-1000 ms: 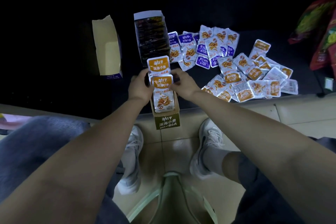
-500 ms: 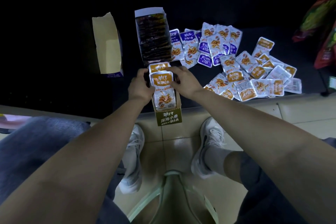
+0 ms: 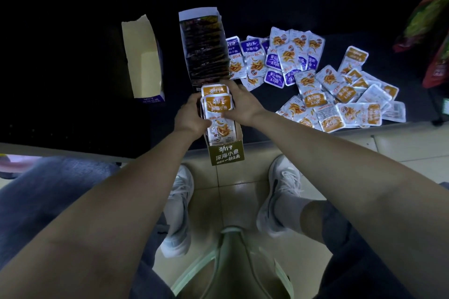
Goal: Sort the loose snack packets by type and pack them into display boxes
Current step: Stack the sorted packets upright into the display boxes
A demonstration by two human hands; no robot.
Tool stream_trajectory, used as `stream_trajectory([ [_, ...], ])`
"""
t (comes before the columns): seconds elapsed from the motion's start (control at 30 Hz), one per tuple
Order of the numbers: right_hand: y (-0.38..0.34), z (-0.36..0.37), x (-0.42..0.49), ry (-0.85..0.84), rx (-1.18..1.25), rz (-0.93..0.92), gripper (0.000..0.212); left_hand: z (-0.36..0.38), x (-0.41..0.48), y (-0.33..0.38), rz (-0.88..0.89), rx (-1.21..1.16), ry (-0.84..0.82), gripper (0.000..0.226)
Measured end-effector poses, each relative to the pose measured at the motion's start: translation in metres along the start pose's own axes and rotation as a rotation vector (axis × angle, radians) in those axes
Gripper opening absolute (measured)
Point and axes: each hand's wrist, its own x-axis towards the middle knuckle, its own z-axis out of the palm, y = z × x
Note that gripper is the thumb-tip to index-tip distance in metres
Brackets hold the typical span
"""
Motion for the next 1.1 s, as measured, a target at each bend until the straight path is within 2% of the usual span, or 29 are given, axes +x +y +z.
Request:
stream_trajectory([
  [0.07,0.002,-0.001,0.002,-0.022,0.009,0.009,0.082,0.000,0.000,0.001,0.028,-0.004,0.029,0.069],
  [0.23,0.006,-0.006,0.007,-0.070,0.072,0.029,0.069,0.001,0.001,0.002,0.029,0.001,0.064,0.061],
  [0.33,0.010,-0.004,0.005,-0.105,0.141,0.048,0.075,0.000,0.002,0.000,0.013,-0.020,0.049,0.062],
  [0.43,0.012,-0.006,0.000,-0.071,0.294,0.081,0.080,-0.004,0.000,0.004,0.014,-0.018,0.044,0.059],
  [0.63,0.016,-0.026,-0.018,-0.091,0.409,0.164,0.083,-0.011,-0.008,0.015,0.006,0.082,0.122,0.058],
  [0.77,0.024,-0.047,-0.033,-0.115,0.461,0.200,0.064,-0.014,-0.018,0.035,0.131,0.170,0.281,0.032],
  [0.87,0.039,-0.068,-0.046,-0.086,0.451,0.205,0.044,-0.003,-0.022,0.071,0.309,0.130,0.344,0.026],
  [0.97,0.070,-0.088,-0.059,0.003,0.408,0.271,0.033,0.029,-0.016,0.111,0.434,0.162,0.222,0.025],
  [1.1,0.135,-0.104,-0.074,0.142,0.226,0.453,0.025,0.091,-0.001,0.138,0.371,0.225,-0.132,0.019],
])
